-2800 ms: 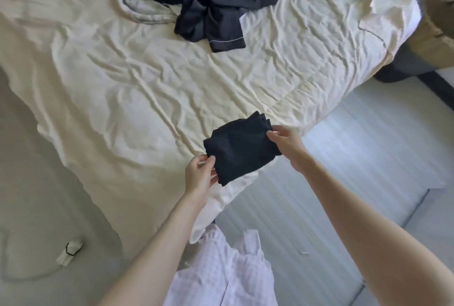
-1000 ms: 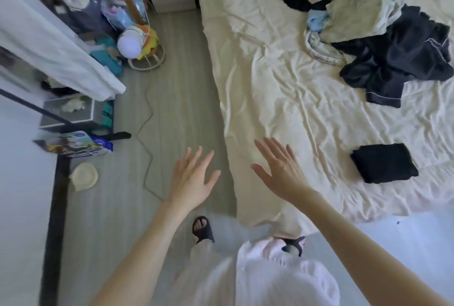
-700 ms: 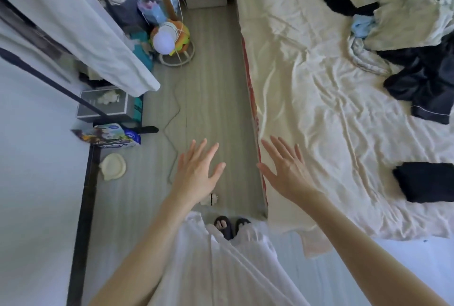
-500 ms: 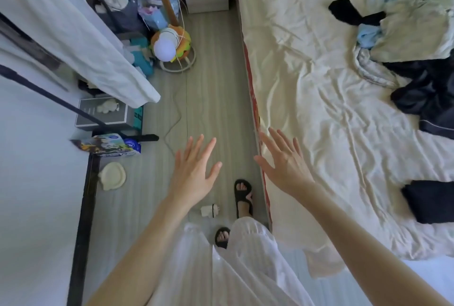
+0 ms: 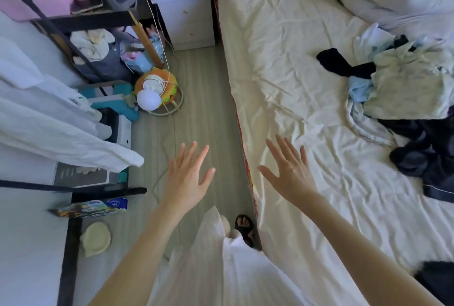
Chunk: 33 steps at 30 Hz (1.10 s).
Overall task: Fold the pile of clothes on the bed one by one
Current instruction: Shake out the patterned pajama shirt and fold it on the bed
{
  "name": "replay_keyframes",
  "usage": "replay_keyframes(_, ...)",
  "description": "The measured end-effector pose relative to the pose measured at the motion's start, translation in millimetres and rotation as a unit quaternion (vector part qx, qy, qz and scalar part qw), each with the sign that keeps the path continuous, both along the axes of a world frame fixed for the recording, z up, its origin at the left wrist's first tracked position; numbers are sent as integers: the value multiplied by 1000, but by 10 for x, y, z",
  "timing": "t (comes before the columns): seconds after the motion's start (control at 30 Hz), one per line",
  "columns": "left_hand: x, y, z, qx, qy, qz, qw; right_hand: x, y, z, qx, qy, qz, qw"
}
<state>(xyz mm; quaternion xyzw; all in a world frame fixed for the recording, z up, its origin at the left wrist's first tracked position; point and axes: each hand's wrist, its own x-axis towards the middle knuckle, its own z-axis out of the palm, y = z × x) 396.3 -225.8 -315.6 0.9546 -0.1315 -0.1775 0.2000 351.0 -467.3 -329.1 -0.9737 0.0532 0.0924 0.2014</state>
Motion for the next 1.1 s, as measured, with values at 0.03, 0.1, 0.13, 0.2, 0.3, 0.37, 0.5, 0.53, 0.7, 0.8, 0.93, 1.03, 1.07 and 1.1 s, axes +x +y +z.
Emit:
replay_keyframes(0.03, 147, -18, -3, 1, 5, -4, 1000, 134, -24, 7, -5, 2, -4, 1000)
replay_keyframes(0.1, 464, -57, -8, 1, 11, -11, 1000, 395, -66, 13, -7, 5, -14, 1000)
replay_keyframes(0.13, 643, -72, -13, -1, 13, -16, 1000, 535, -83, 7, -10, 6, -21, 1000)
replay_keyframes(0.2, 1045, -89, -42, -10, 16, -25, 1000, 839, -115, -26, -18, 7, -34, 999)
replay_keyframes(0.3, 1752, -86, -156, -13, 19, -45, 999, 1361, -135, -158, -27, 15, -59, 998)
replay_keyframes(0.37, 2256, -64, -234, -2, 21, -73, 997, 1697, -144, -247, -31, 27, -83, 996)
replay_keyframes(0.5, 3173, -70, -272, 12, 19, -129, 991, 2150, -179, -327, -36, 60, -147, 987)
replay_keyframes(0.53, 3367, -109, -271, 11, 17, -143, 990, 2236, -200, -331, -30, 59, -168, 984)
replay_keyframes(0.7, 4100, -569, -312, 30, 22, -230, 972, 2597, -333, -335, -7, 48, -264, 963)
replay_keyframes(0.8, 4337, -997, -375, 26, 41, -292, 955, 2730, -514, -373, -3, 54, -307, 950)
replay_keyframes(0.93, 4532, -1656, -530, 22, 101, -348, 932, 2794, -924, -458, -13, 64, -356, 932)
replay_keyframes(1.03, 4641, -2257, -718, 23, 142, -366, 919, 2799, -1461, -630, -23, 124, -376, 918)
replay_keyframes(1.07, 4681, -2470, -801, 29, 137, -373, 917, 2809, -1683, -710, -24, 144, -381, 913)
replay_keyframes(1.1, 4727, -2688, -894, 34, 131, -379, 915, 2828, -1915, -794, -25, 159, -388, 908)
